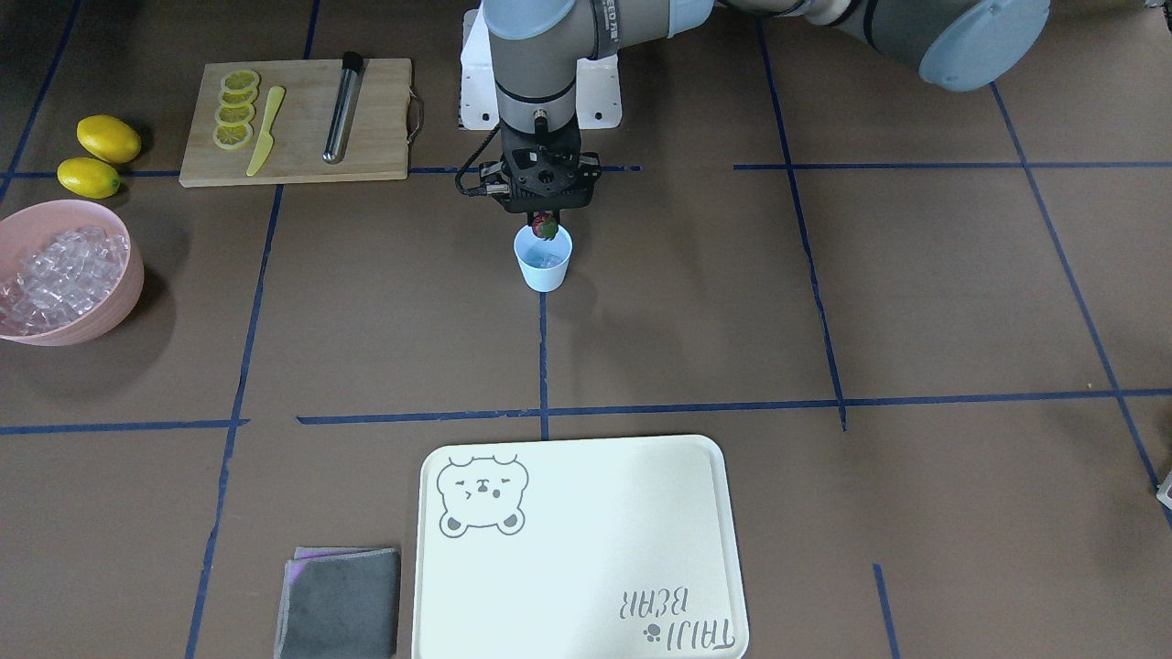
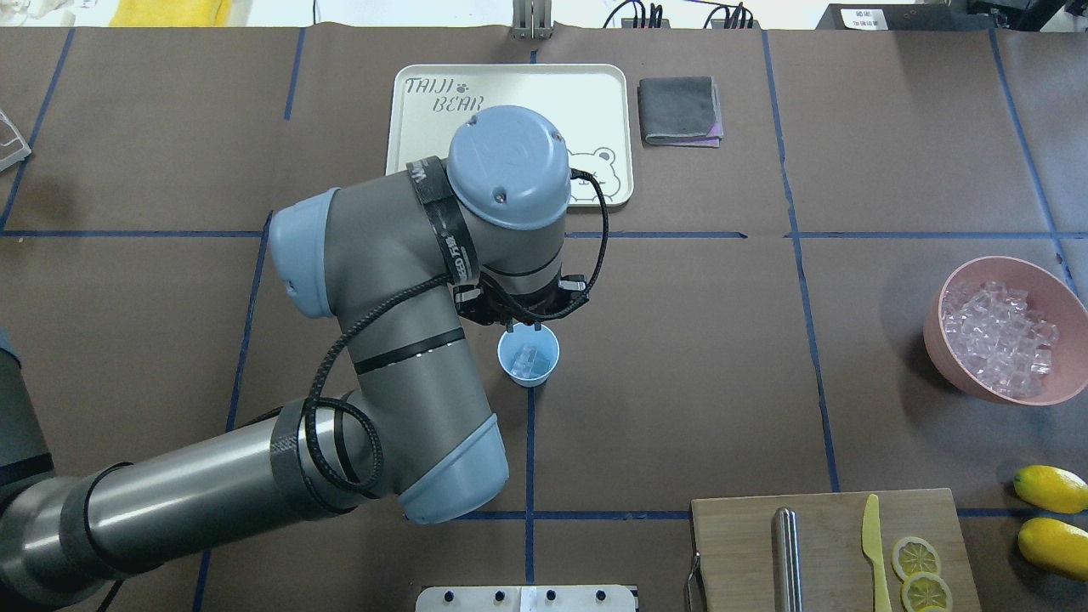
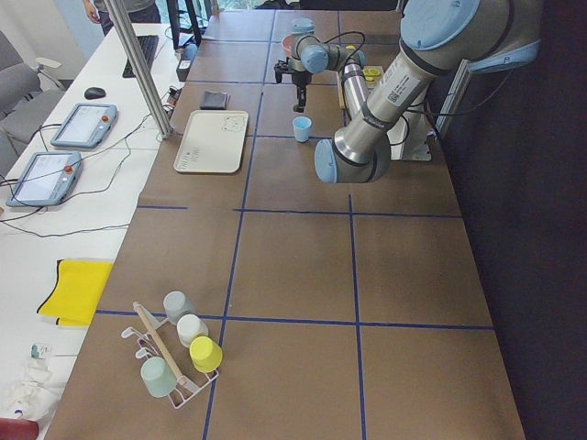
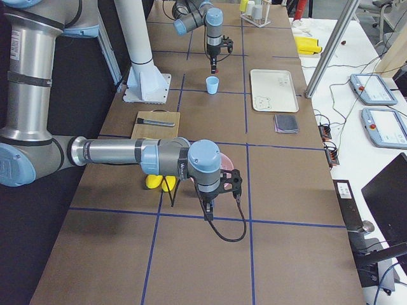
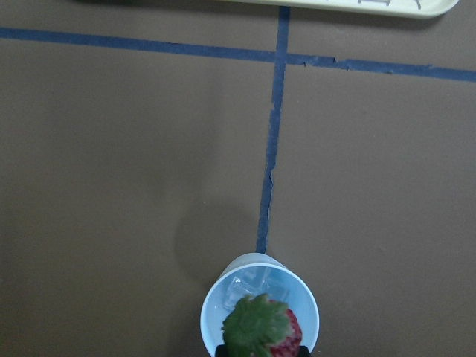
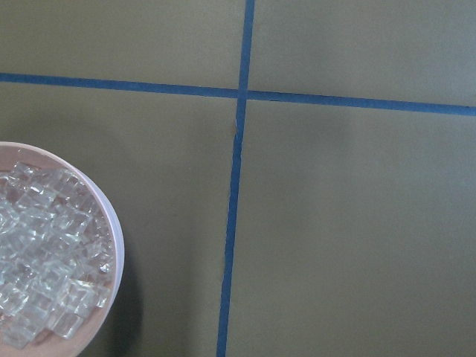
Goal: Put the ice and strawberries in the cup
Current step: 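Carry the strawberry with the left gripper over the light-blue cup, then lower the strawberry into the cup and open the left gripper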
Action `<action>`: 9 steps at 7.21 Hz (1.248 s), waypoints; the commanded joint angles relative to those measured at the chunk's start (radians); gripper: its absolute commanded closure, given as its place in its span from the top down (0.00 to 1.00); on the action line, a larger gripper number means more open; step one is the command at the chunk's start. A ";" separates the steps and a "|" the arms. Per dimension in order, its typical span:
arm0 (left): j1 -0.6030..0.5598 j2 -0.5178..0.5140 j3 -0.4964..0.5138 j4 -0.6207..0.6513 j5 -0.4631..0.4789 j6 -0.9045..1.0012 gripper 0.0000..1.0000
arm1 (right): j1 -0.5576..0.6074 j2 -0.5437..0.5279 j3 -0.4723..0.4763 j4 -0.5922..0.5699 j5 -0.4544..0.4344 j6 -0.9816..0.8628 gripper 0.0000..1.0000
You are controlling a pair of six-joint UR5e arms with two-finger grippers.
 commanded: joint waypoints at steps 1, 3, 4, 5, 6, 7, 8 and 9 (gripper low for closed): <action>0.011 0.019 0.005 -0.013 0.005 0.002 0.52 | 0.000 0.002 -0.001 0.000 0.000 0.000 1.00; 0.010 0.033 0.002 -0.013 0.038 0.008 1.00 | 0.000 0.003 -0.001 0.000 0.000 0.000 1.00; 0.010 0.037 -0.009 -0.013 0.038 0.013 1.00 | 0.000 0.003 -0.001 0.000 0.001 0.000 1.00; 0.007 0.043 -0.020 -0.010 0.038 0.042 1.00 | 0.000 0.003 -0.002 0.000 0.002 0.000 1.00; -0.007 0.106 -0.082 -0.007 0.037 0.145 1.00 | 0.000 0.003 -0.002 0.000 0.002 0.000 1.00; -0.071 0.198 -0.172 -0.007 0.026 0.266 1.00 | 0.000 0.003 -0.002 0.000 0.002 0.000 1.00; -0.166 0.274 -0.222 -0.005 -0.066 0.406 1.00 | 0.000 0.003 -0.002 0.002 0.002 -0.002 1.00; -0.284 0.342 -0.242 -0.005 -0.175 0.538 1.00 | -0.002 0.003 -0.001 0.002 0.002 -0.002 1.00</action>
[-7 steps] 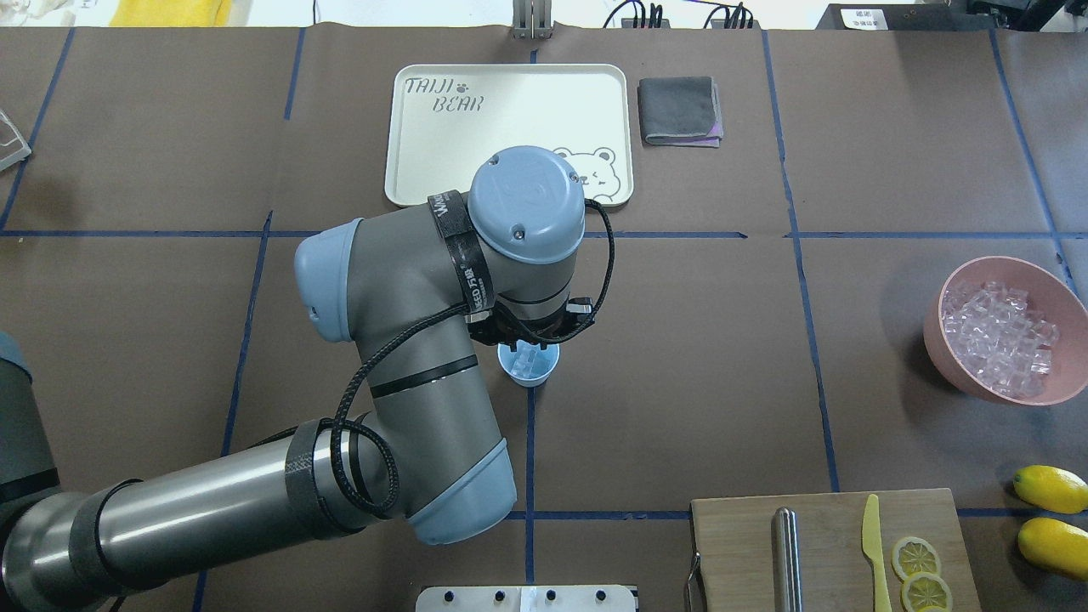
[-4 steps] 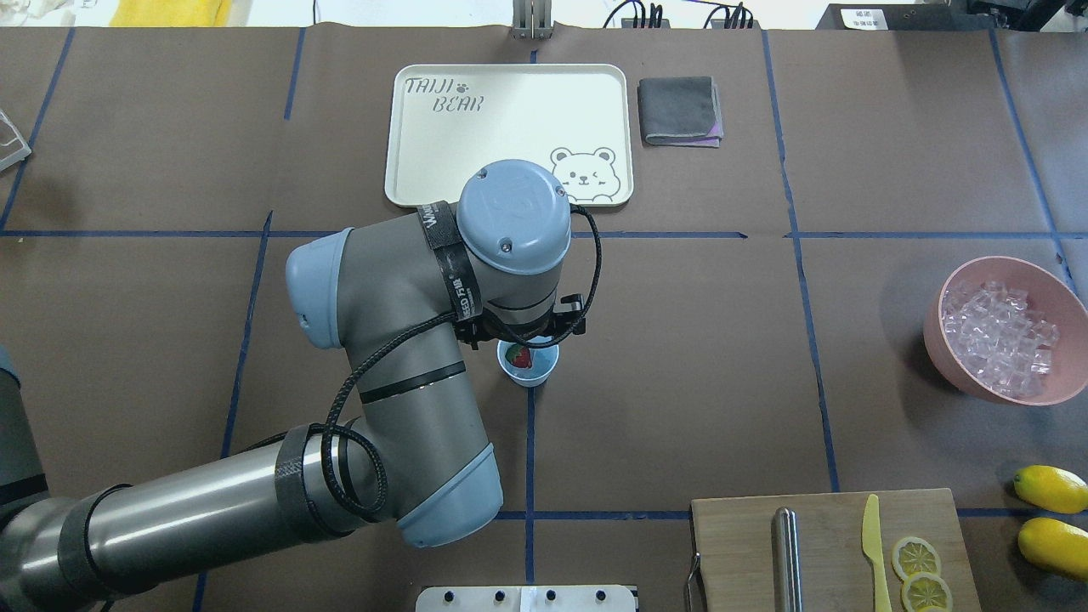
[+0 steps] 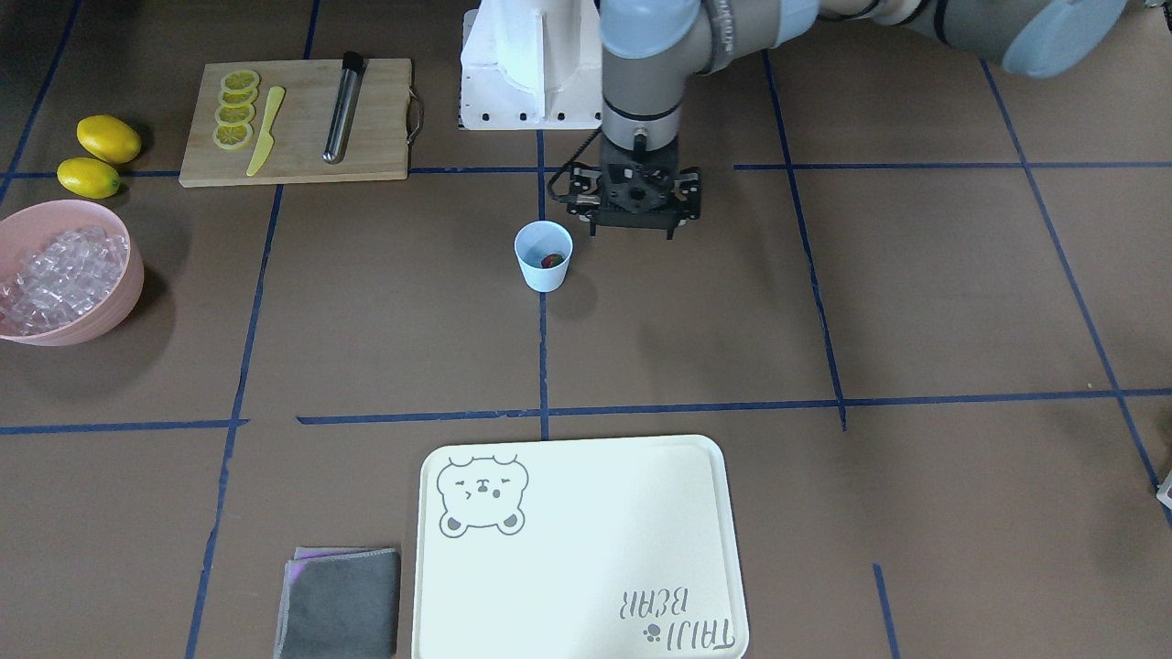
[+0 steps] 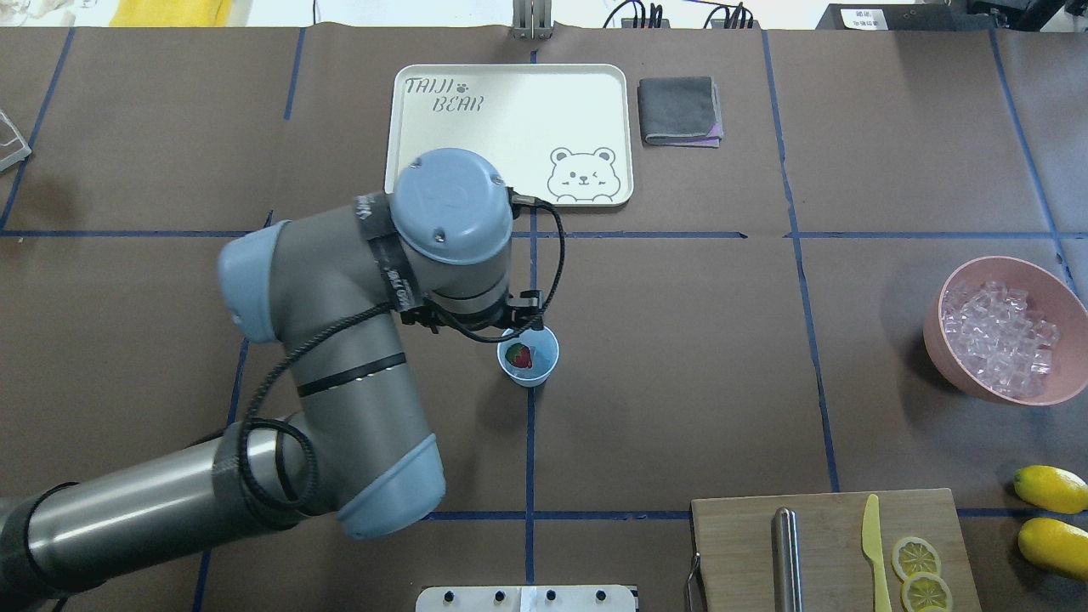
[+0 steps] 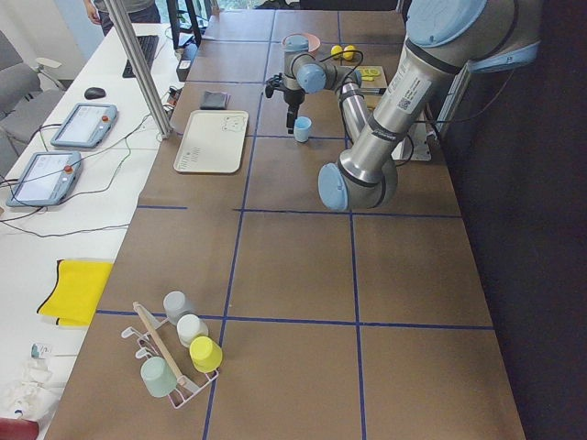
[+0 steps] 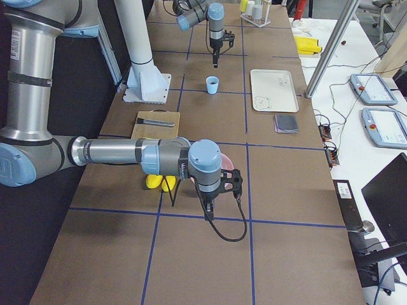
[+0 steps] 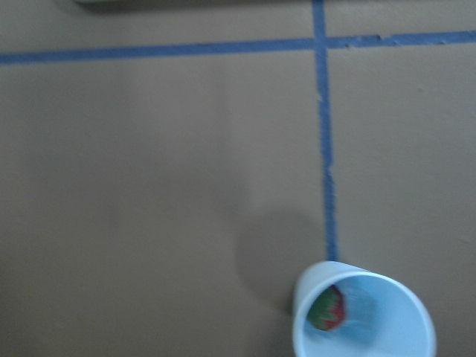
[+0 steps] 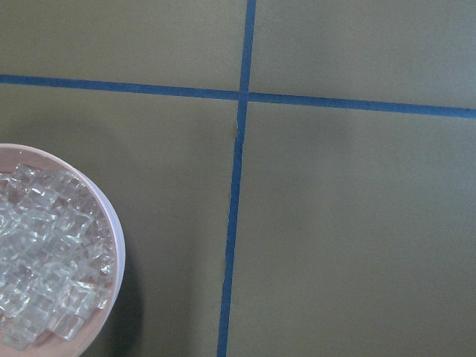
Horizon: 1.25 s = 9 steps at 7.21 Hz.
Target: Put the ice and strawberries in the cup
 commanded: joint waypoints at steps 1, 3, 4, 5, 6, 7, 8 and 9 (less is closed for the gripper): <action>-0.232 0.153 -0.051 0.002 -0.172 0.323 1.00 | -0.003 0.000 0.000 0.008 0.000 0.001 1.00; -0.447 0.294 -0.042 -0.002 -0.290 0.583 1.00 | -0.003 0.000 -0.002 0.016 0.000 0.001 1.00; -0.524 0.365 -0.042 -0.004 -0.324 0.694 1.00 | -0.003 0.000 -0.002 0.017 0.002 0.003 1.00; -0.619 0.429 -0.038 -0.007 -0.357 0.784 1.00 | -0.003 0.000 -0.002 0.016 0.002 0.003 1.00; -0.693 0.515 -0.036 -0.007 -0.386 0.905 1.00 | -0.003 0.000 -0.002 0.016 0.002 0.003 1.00; -0.763 0.590 -0.027 -0.009 -0.412 0.978 1.00 | -0.003 0.000 -0.002 0.017 0.000 0.003 1.00; -0.819 0.652 -0.025 -0.009 -0.427 1.055 1.00 | -0.003 0.000 -0.002 0.017 0.002 0.003 1.00; -0.889 0.698 -0.006 -0.009 -0.427 1.089 1.00 | -0.003 0.000 -0.002 0.017 0.002 0.003 1.00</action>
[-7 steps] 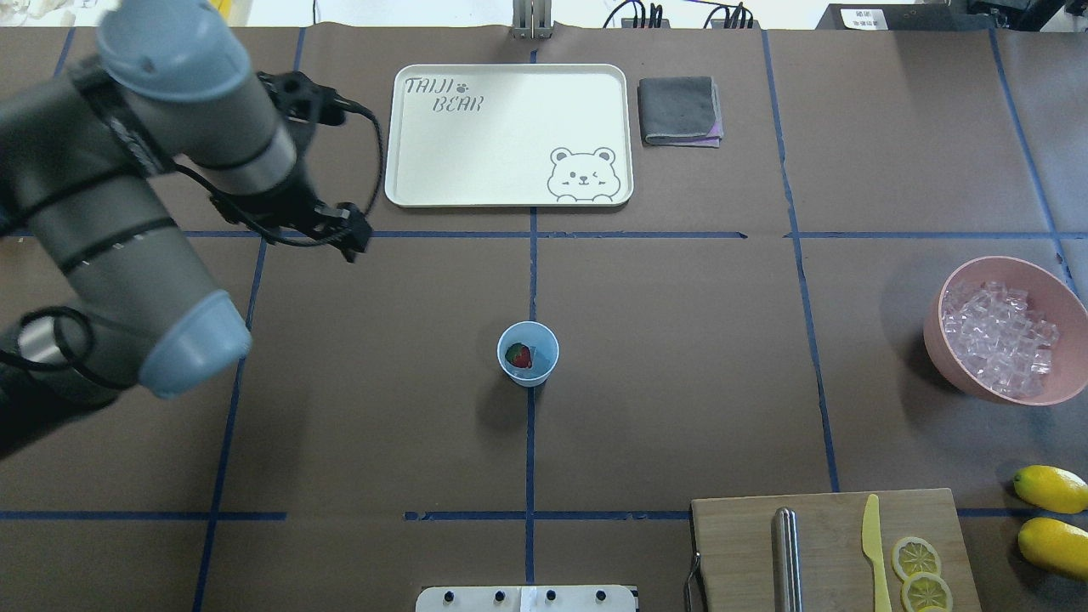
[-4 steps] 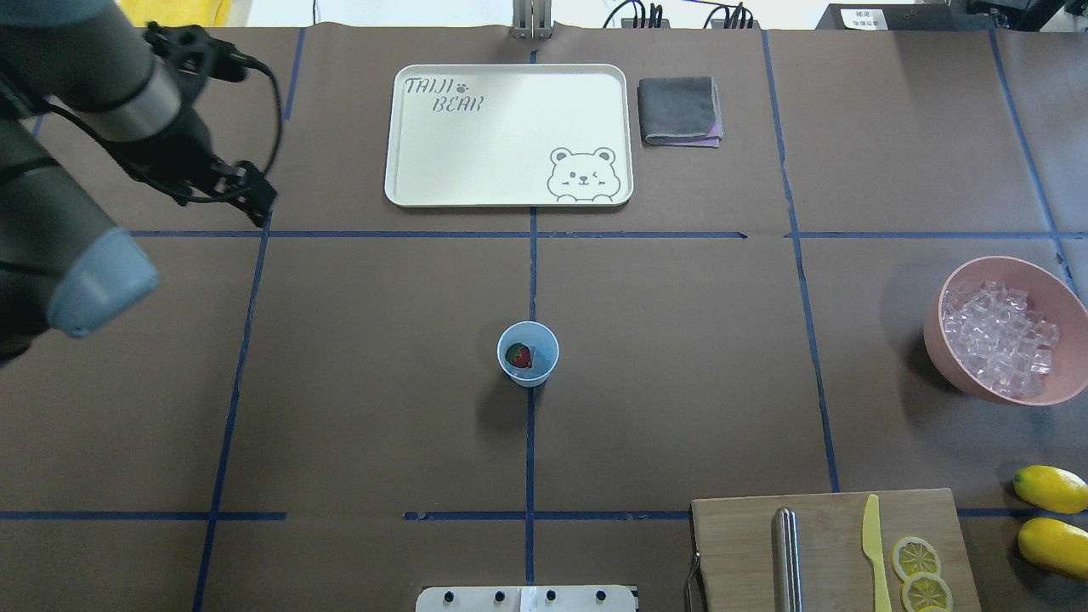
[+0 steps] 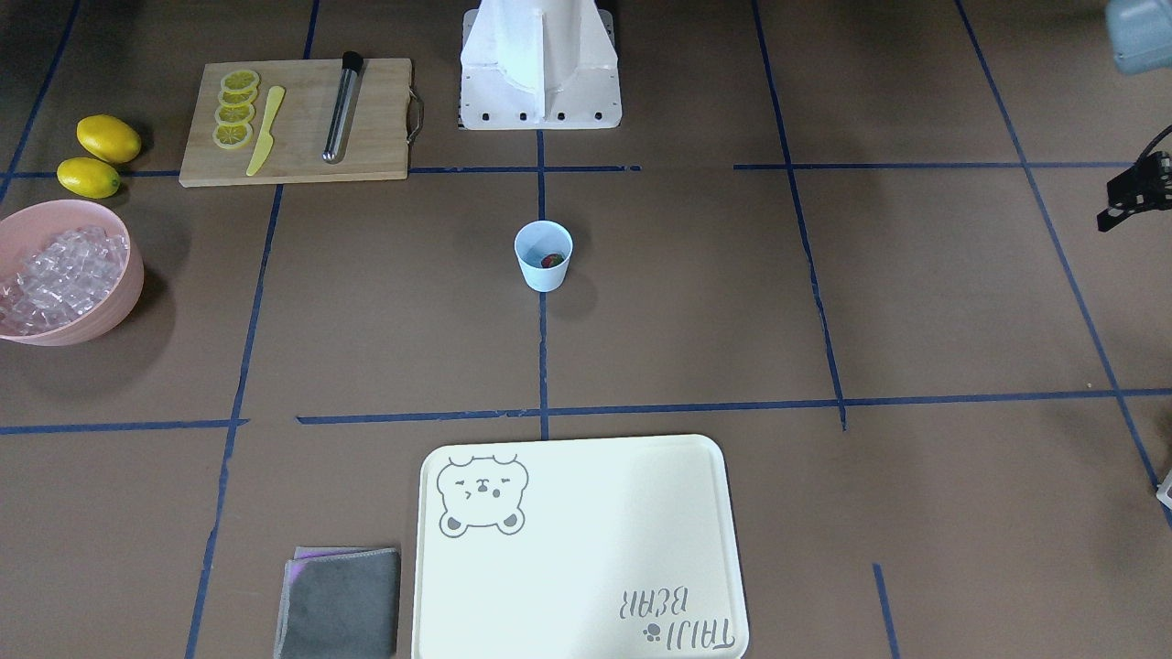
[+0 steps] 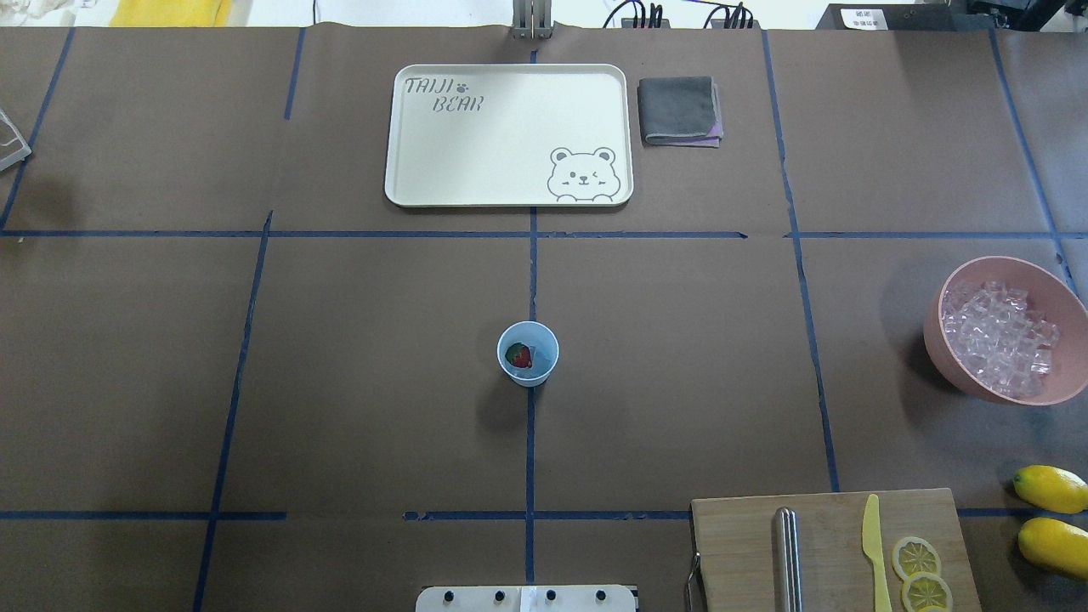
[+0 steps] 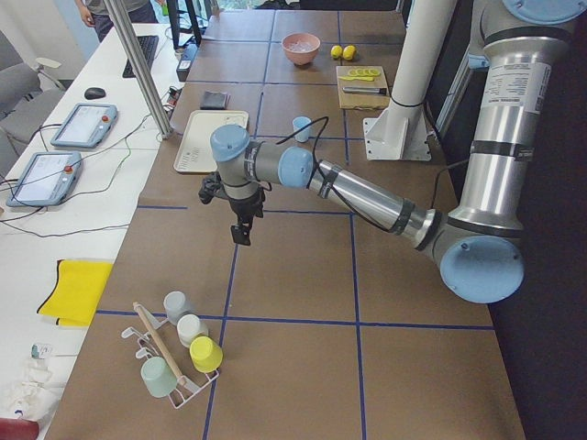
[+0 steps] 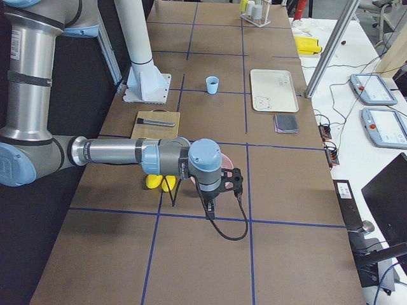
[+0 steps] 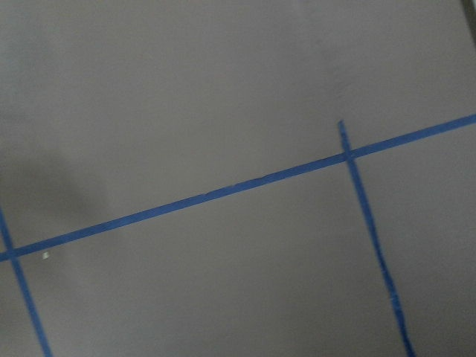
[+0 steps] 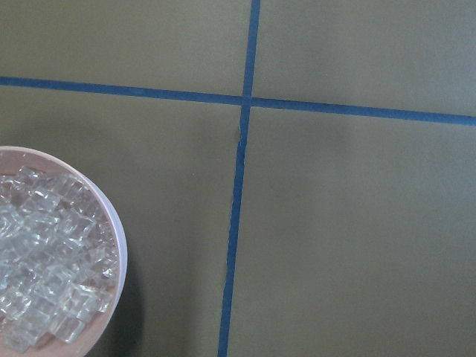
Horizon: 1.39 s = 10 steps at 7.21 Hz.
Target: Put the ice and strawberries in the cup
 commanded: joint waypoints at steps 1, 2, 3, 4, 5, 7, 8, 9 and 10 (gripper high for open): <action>-0.140 0.080 0.064 -0.009 -0.010 0.070 1.00 | 0.000 0.000 0.000 0.000 0.000 0.000 1.00; -0.156 0.120 0.092 -0.066 -0.011 0.116 1.00 | 0.000 0.000 0.002 0.000 0.000 0.002 1.00; -0.183 0.145 0.134 -0.147 -0.010 0.130 1.00 | 0.000 0.000 0.002 0.000 0.000 0.002 1.00; -0.190 0.178 0.144 -0.195 -0.010 0.127 1.00 | 0.000 0.000 0.002 0.000 0.000 0.002 1.00; -0.190 0.177 0.137 -0.197 -0.010 0.081 1.00 | 0.000 0.000 0.002 0.000 0.000 0.000 1.00; -0.190 0.171 0.141 -0.198 -0.010 0.033 1.00 | 0.000 0.000 0.002 0.000 0.000 0.002 1.00; -0.188 0.174 0.141 -0.197 -0.008 0.032 1.00 | -0.001 0.000 0.002 0.000 0.000 0.002 1.00; -0.188 0.171 0.144 -0.198 -0.008 0.035 1.00 | 0.000 0.000 0.002 0.000 0.000 0.002 1.00; -0.190 0.166 0.133 -0.236 -0.042 0.051 1.00 | 0.000 0.000 0.002 0.000 0.000 0.002 1.00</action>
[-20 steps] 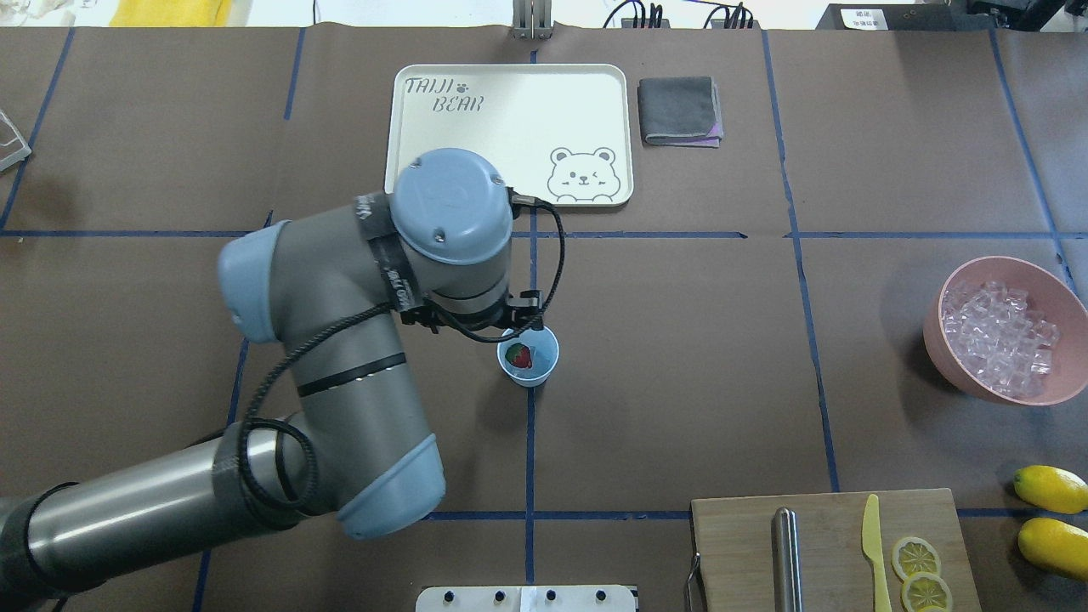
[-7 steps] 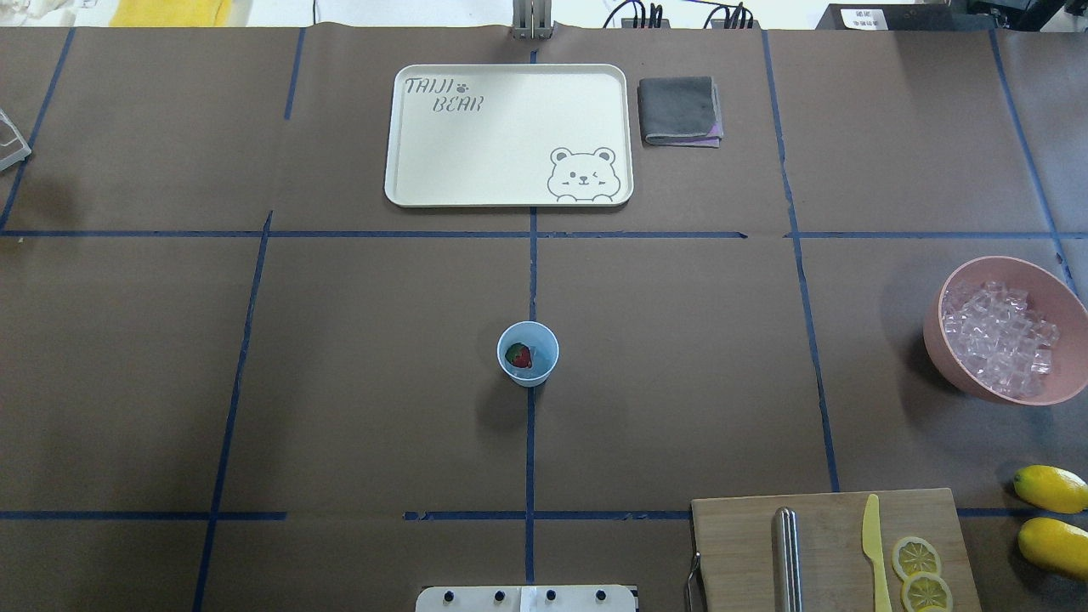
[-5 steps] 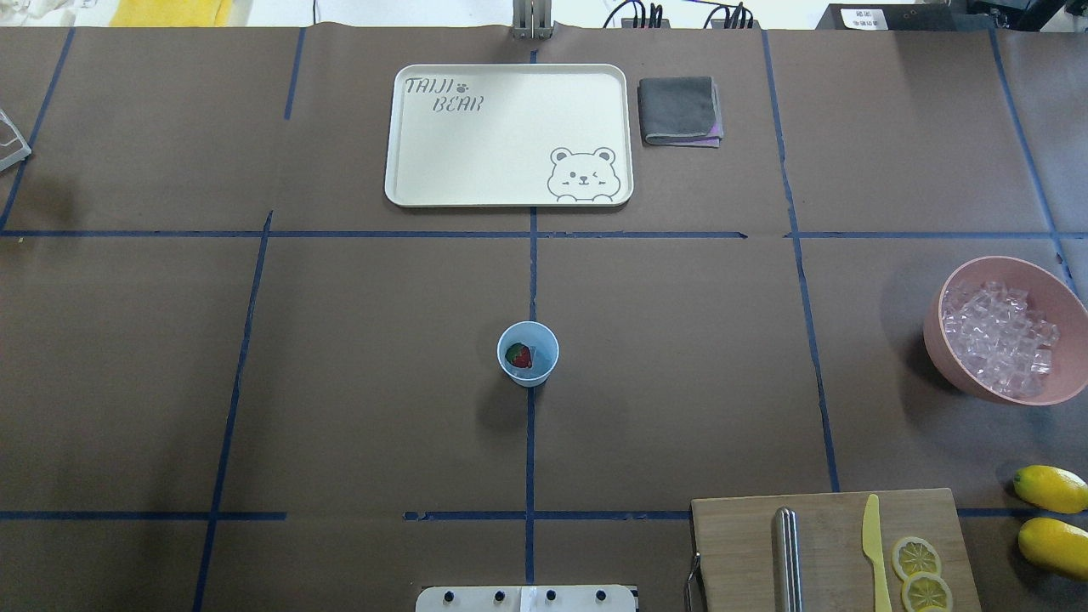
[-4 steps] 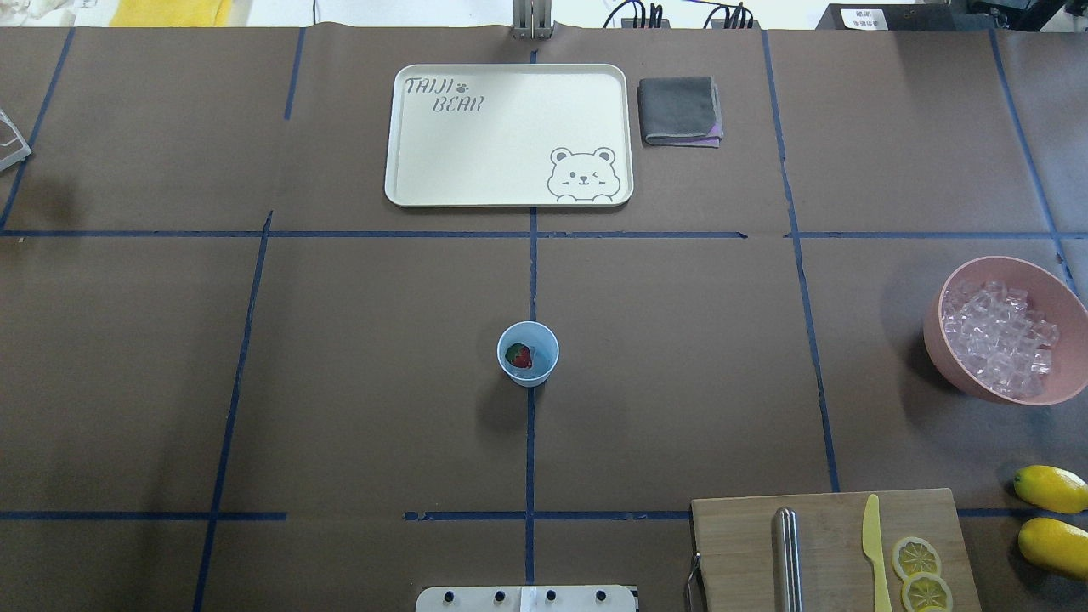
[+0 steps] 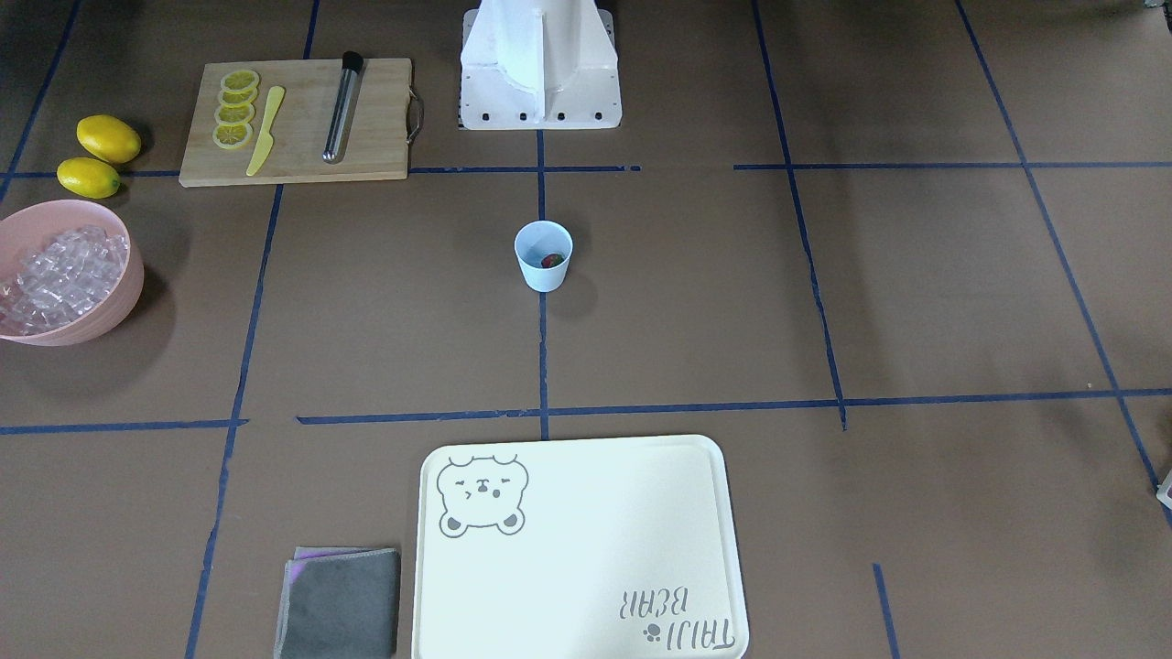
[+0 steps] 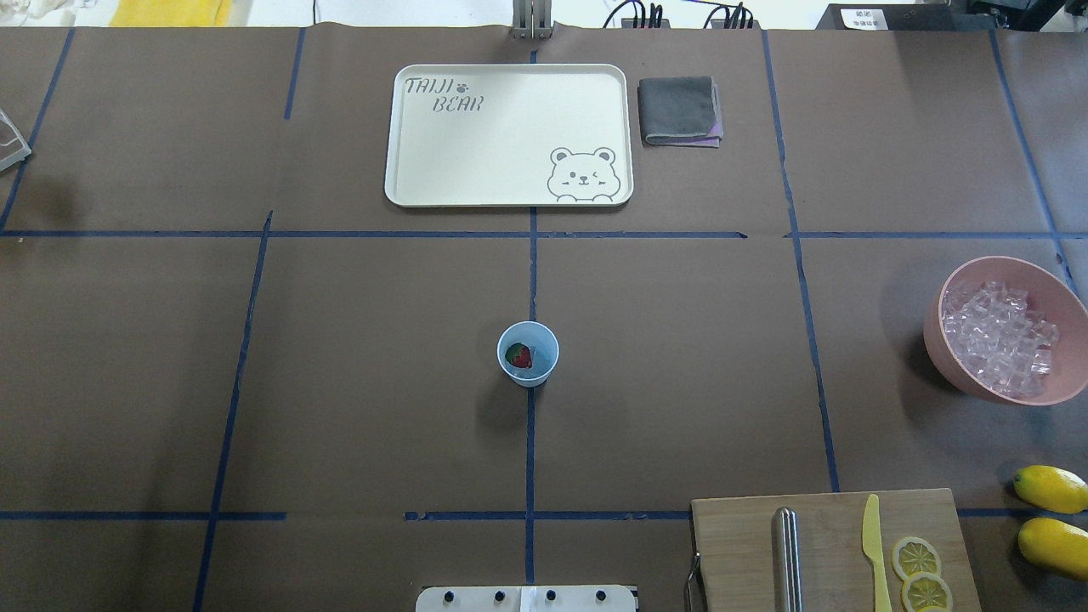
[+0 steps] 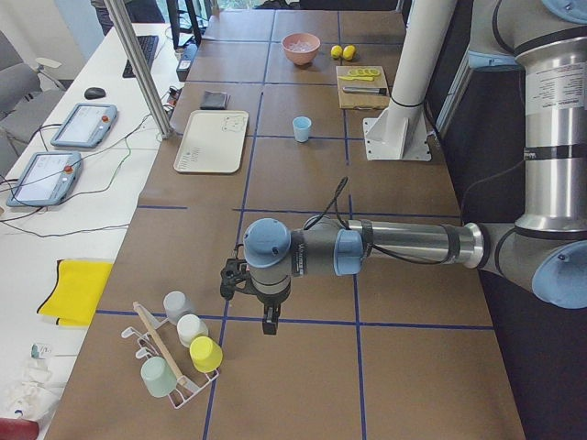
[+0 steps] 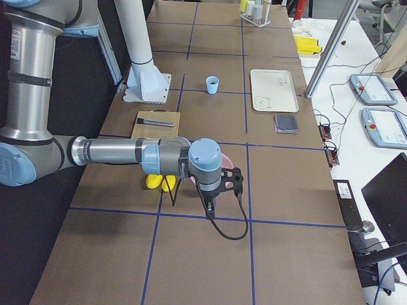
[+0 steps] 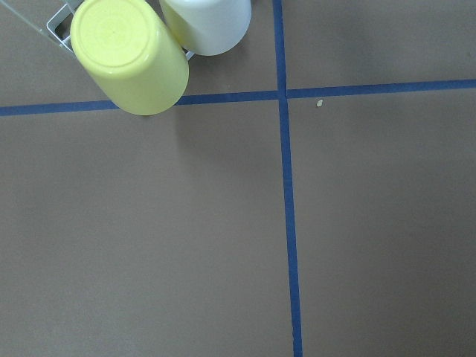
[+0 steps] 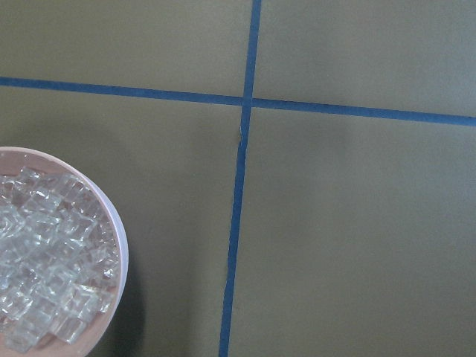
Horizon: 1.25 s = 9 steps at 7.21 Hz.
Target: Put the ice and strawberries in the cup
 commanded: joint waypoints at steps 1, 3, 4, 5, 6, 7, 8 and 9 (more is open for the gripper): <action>-0.001 0.014 0.009 -0.131 -0.136 -0.002 1.00 | 0.000 -0.002 0.002 0.000 0.000 0.000 1.00; -0.001 0.008 0.050 -0.129 -0.134 -0.036 1.00 | 0.000 -0.002 0.002 0.000 0.000 0.000 1.00; 0.001 0.013 0.055 -0.127 -0.132 -0.036 1.00 | 0.000 0.000 0.002 0.000 0.000 0.000 1.00; 0.002 0.011 0.056 -0.127 -0.131 -0.030 1.00 | 0.000 0.000 0.003 0.000 0.000 0.000 1.00; 0.002 0.011 0.052 -0.130 -0.093 -0.026 1.00 | 0.000 0.000 0.005 0.000 0.000 0.000 1.00; 0.004 0.013 0.050 -0.129 -0.036 -0.026 1.00 | 0.000 -0.002 0.005 0.000 0.000 0.000 1.00; 0.010 0.014 0.050 -0.127 -0.011 -0.026 1.00 | 0.000 -0.003 0.006 0.002 0.000 0.000 1.00; 0.007 0.036 0.047 -0.127 -0.013 -0.026 1.00 | 0.000 -0.003 0.008 0.002 0.000 0.000 1.00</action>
